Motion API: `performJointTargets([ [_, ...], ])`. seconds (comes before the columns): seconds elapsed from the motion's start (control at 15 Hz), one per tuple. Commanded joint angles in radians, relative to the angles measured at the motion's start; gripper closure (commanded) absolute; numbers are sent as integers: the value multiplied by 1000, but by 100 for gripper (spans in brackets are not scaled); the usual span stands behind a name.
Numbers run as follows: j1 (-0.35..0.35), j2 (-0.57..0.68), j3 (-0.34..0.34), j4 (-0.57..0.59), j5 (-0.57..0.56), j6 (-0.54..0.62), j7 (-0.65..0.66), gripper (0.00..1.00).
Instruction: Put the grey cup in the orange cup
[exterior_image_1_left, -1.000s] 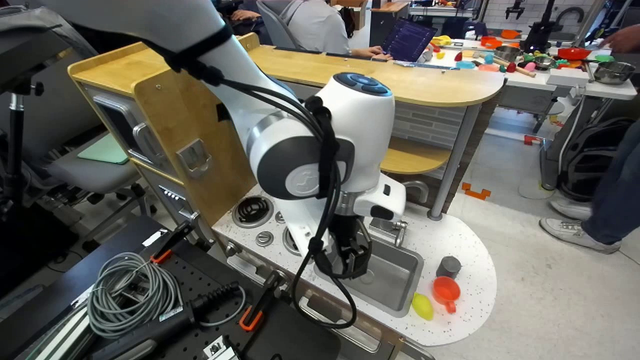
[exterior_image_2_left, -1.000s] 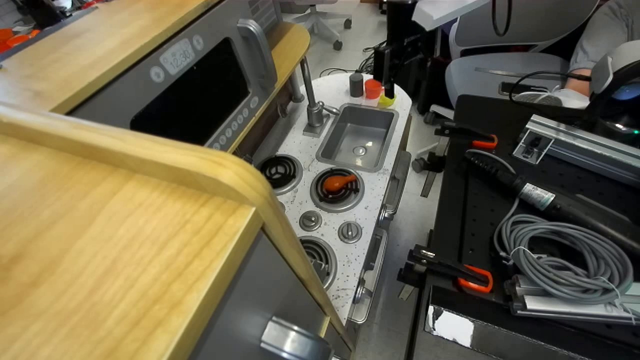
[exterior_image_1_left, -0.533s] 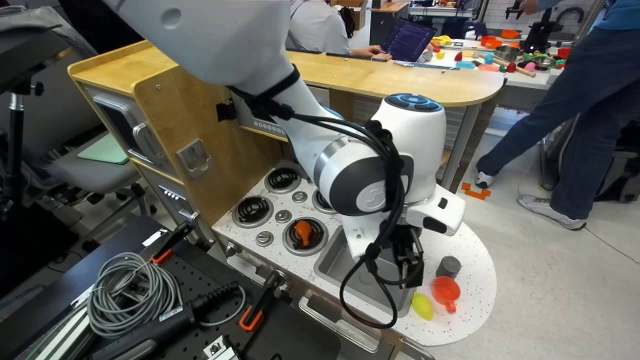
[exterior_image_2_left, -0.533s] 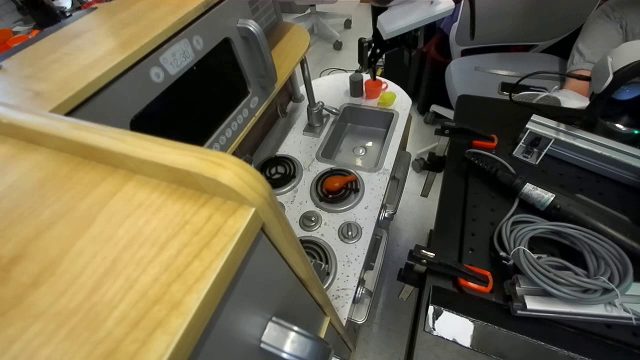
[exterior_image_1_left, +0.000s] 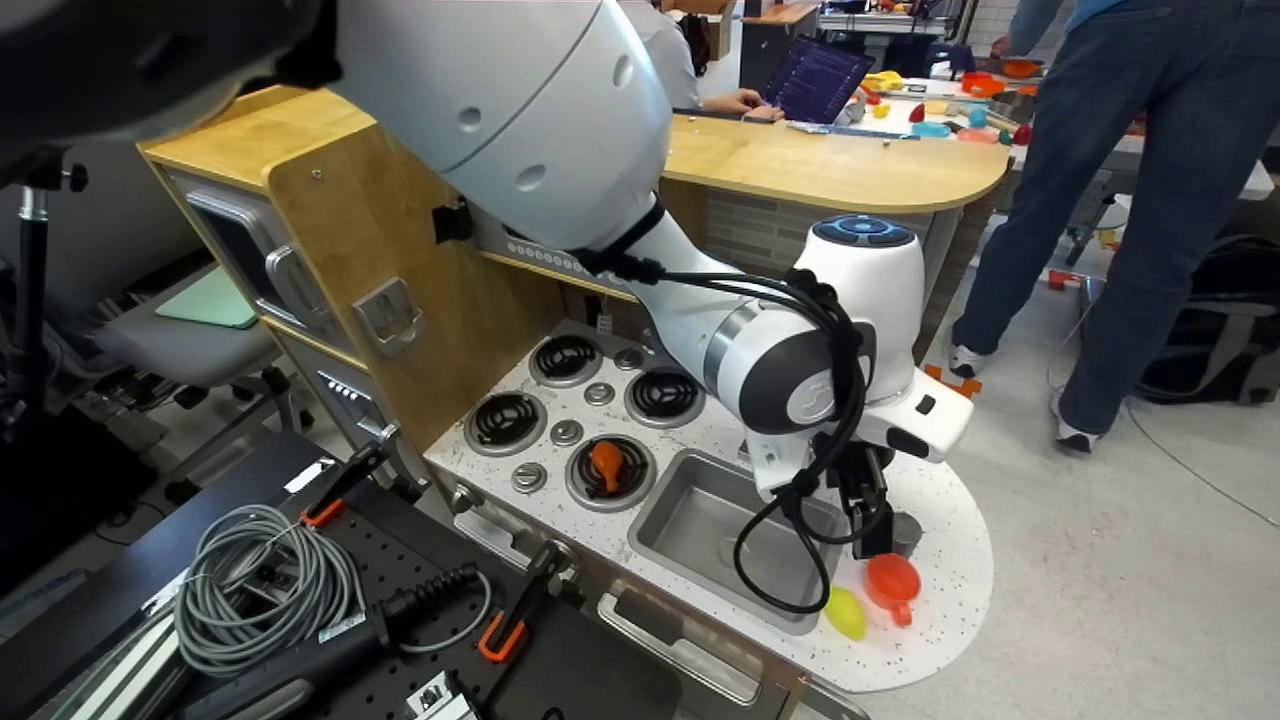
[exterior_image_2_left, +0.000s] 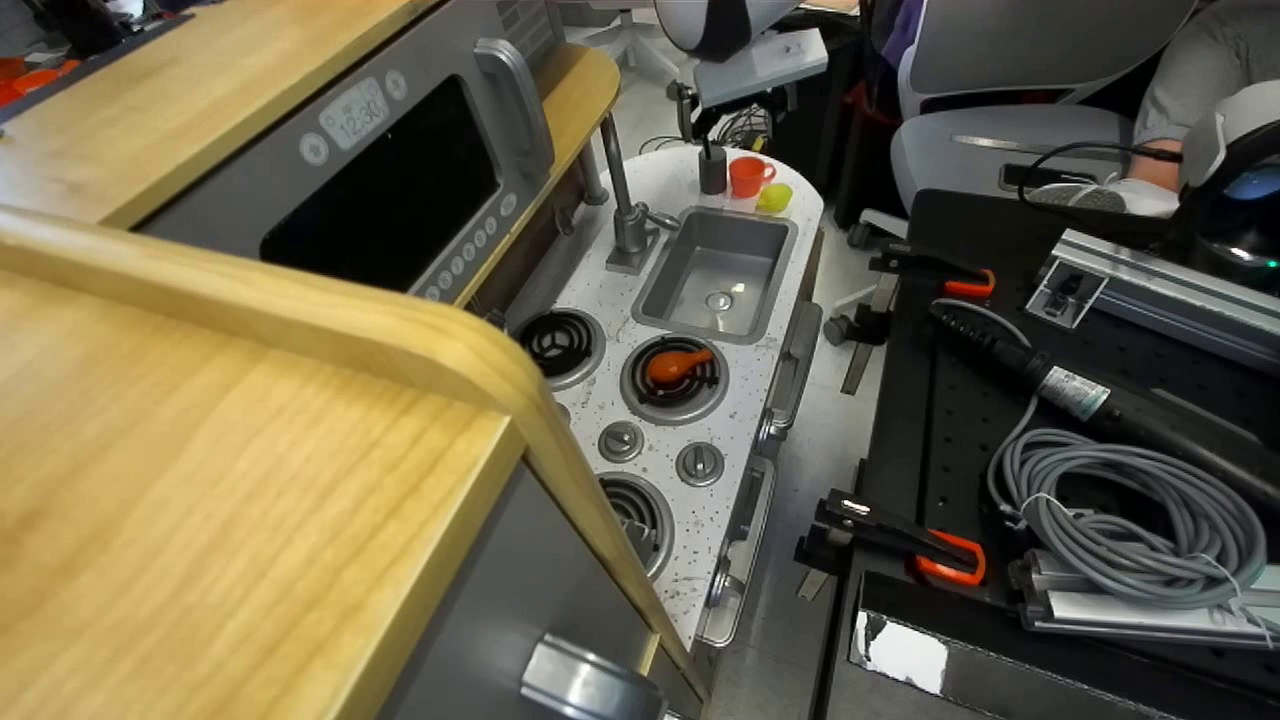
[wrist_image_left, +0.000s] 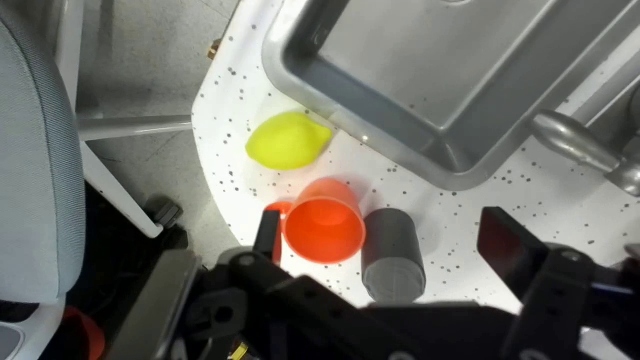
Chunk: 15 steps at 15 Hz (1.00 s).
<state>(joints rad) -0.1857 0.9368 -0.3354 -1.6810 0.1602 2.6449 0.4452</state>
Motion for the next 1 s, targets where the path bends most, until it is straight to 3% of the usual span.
performJointTargets([
  [0.0, -23, 123, -2, 197, 9, -53, 54, 0],
  [0.53, -46, 304, -38, 469, -8, -199, 197, 0],
  [0.93, -92, 390, -20, 607, -7, -180, 234, 0],
])
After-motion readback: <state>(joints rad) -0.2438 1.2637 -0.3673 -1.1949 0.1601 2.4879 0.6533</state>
